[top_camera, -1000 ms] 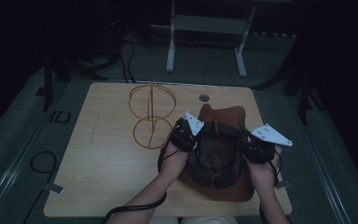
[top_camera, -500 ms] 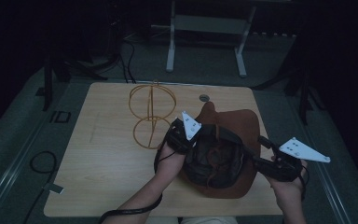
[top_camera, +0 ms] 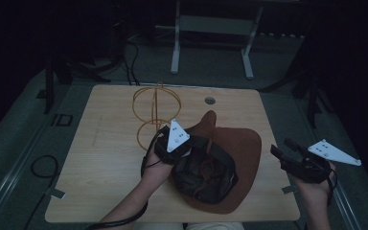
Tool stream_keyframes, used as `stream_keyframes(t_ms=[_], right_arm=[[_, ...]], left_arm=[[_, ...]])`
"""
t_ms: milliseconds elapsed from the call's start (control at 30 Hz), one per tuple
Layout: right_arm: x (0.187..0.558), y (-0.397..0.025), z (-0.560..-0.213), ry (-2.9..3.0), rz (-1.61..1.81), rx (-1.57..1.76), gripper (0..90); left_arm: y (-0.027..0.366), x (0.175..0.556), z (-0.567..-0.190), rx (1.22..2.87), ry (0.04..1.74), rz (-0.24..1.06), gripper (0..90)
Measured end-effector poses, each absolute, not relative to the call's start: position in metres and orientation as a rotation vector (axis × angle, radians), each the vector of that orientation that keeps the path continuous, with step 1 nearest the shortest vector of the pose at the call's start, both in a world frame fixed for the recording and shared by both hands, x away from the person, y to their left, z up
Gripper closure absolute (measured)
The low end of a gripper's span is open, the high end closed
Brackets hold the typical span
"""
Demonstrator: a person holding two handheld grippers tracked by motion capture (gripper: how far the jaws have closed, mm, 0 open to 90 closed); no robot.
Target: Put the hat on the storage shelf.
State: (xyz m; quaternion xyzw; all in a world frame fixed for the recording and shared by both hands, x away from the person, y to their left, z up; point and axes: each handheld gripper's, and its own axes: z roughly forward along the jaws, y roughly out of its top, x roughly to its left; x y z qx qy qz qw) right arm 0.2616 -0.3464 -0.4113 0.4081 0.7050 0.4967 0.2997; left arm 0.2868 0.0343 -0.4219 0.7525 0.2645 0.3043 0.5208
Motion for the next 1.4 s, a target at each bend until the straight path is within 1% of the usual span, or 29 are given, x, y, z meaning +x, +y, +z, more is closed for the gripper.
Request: stream_keyframes(t_ms=[33, 167, 233, 300, 400, 467, 633, 767, 967, 1133, 1267, 1333, 1400], right_arm=[[0.263, -0.346, -0.412, 1.874, 1.315, 1.079, 41.8], [0.270, -0.338, -0.413, 1.912, 1.338, 1.050, 42.8], [0.272, -0.331, -0.412, 1.938, 1.348, 1.021, 43.0], [0.273, -0.322, -0.412, 1.961, 1.371, 0.988, 43.8], [0.271, -0.306, -0.414, 2.023, 1.426, 0.923, 44.8], [0.267, -0.292, -0.415, 2.074, 1.469, 0.861, 45.5], [0.259, -0.255, -0.422, 2.198, 1.581, 0.717, 45.4], [0.255, -0.233, -0.427, 2.281, 1.673, 0.650, 42.4], [0.256, -0.212, -0.432, 2.345, 1.754, 0.577, 38.1], [0.256, -0.203, -0.432, 2.342, 1.809, 0.529, 37.7], [0.255, -0.199, -0.429, 2.319, 1.826, 0.513, 37.8], [0.254, -0.197, -0.426, 2.315, 1.846, 0.474, 37.9], [0.253, -0.195, -0.424, 2.311, 1.843, 0.453, 41.7]], left_arm=[[0.037, 0.285, -0.422, 1.797, 0.591, 0.705, 87.2], [0.046, 0.275, -0.420, 1.798, 0.459, 0.677, 87.2], [0.052, 0.271, -0.420, 1.770, 0.363, 0.629, 87.2], [0.058, 0.267, -0.419, 1.757, 0.300, 0.585, 87.2], [0.064, 0.263, -0.417, 1.736, 0.246, 0.555, 87.2], [0.066, 0.260, -0.416, 1.716, 0.234, 0.539, 87.1], [0.062, 0.254, -0.413, 1.664, 0.229, 0.550, 87.1], [0.056, 0.249, -0.412, 1.642, 0.195, 0.555, 87.1], [0.045, 0.243, -0.412, 1.629, 0.166, 0.568, 87.1], [0.037, 0.239, -0.411, 1.608, 0.167, 0.573, 87.1], [0.032, 0.237, -0.412, 1.607, 0.164, 0.561, 87.0], [0.029, 0.234, -0.413, 1.611, 0.158, 0.581, 87.0], [0.027, 0.233, -0.413, 1.613, 0.159, 0.588, 86.8]])
